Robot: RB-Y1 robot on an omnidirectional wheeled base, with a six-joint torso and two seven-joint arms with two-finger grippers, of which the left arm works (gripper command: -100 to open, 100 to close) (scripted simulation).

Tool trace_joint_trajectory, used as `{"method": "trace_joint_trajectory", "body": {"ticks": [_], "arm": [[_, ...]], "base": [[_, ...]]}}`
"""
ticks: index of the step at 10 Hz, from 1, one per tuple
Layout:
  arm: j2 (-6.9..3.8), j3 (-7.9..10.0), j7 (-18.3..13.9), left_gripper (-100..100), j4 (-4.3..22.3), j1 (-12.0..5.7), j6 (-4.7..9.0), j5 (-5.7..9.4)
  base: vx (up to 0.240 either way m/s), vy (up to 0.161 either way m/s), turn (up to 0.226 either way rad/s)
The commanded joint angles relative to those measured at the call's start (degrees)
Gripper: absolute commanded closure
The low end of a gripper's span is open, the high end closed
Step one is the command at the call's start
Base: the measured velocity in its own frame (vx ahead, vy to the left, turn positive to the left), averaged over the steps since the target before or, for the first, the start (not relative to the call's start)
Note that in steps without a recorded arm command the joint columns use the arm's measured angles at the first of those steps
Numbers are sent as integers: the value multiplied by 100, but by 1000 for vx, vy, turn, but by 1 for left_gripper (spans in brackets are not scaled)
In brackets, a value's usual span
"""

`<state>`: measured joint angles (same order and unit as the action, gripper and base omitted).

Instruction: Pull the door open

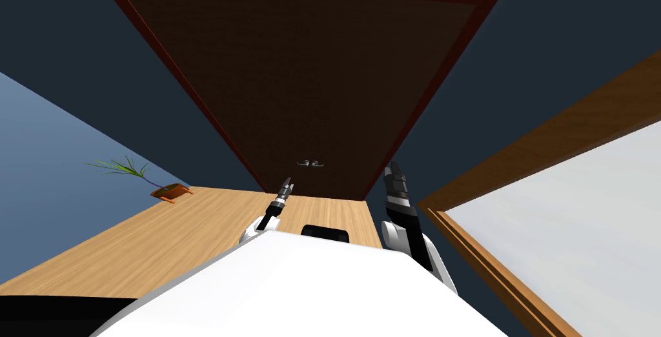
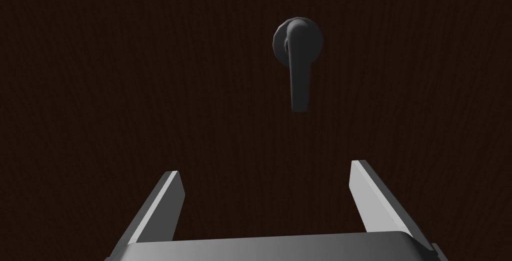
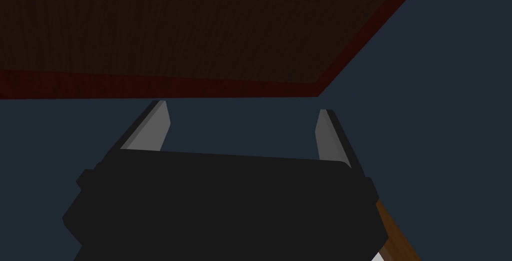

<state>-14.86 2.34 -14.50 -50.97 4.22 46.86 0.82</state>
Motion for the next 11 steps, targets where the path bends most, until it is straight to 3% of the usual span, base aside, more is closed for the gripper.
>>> {"method": "trace_joint_trajectory", "body": {"ticks": [1, 9, 11], "arm": [[-35, -2, -20, -100, 178, -66, 37, 17], [-145, -13, -76, -100, 961, -344, 225, 81], [-147, -13, -75, -100, 1010, -369, 236, 83]], "base": [[95, 4, -13], [93, 0, -12], [74, -9, -6]]}}
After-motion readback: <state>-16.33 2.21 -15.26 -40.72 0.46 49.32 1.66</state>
